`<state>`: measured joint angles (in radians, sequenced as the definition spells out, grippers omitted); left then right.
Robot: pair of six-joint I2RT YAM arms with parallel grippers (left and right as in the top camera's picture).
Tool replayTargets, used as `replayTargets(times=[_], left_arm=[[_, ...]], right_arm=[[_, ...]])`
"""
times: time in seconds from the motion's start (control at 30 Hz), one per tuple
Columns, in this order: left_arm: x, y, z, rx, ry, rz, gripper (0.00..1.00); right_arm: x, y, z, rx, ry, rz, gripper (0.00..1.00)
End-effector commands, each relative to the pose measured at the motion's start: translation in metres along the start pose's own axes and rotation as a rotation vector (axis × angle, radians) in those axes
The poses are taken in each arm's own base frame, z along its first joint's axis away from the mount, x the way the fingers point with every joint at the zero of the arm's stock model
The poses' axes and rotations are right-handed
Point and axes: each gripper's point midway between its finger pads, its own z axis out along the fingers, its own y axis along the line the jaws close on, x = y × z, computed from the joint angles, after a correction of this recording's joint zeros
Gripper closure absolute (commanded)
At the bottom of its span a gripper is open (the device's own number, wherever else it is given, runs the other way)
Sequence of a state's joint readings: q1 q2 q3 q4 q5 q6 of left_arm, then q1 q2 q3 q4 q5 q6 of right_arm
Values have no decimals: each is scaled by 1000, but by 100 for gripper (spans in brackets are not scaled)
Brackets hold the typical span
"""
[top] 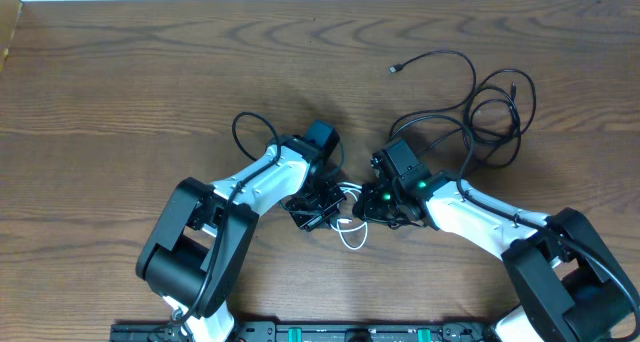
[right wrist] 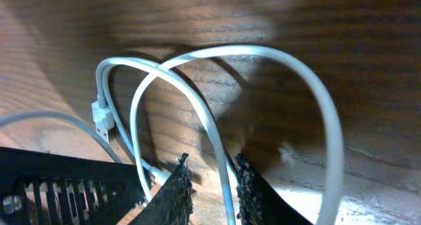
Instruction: Untangle cables
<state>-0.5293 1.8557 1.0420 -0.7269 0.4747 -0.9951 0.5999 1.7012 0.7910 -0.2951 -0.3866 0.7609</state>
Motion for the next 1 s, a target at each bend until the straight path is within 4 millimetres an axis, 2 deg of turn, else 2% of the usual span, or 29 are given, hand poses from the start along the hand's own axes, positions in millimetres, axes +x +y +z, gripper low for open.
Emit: replayTargets(times=[0.0, 0.17, 0.3, 0.47, 0.6, 0.77, 0.97], left_arm=[[4, 4, 6, -9, 32, -17, 92], [6, 2, 6, 0, 47, -16, 92], [6, 2, 6, 2, 47, -16, 92], [7, -9, 5, 51, 61, 2, 92], [6, -13, 5, 68, 56, 10, 92], [6, -13, 5, 70, 56, 16, 92], [6, -13, 5, 67, 58, 28, 92]], right_arm=[[13, -27, 13, 97, 36, 27, 87], [12, -27, 13, 100, 34, 26, 99], [13, -26, 13, 94, 38, 19, 99], [14, -15, 13, 35, 57, -50, 83], [10, -16, 12, 30, 51, -38, 76], [8, -13, 10, -3, 57, -26, 57], [7, -5, 10, -44, 59, -34, 48]])
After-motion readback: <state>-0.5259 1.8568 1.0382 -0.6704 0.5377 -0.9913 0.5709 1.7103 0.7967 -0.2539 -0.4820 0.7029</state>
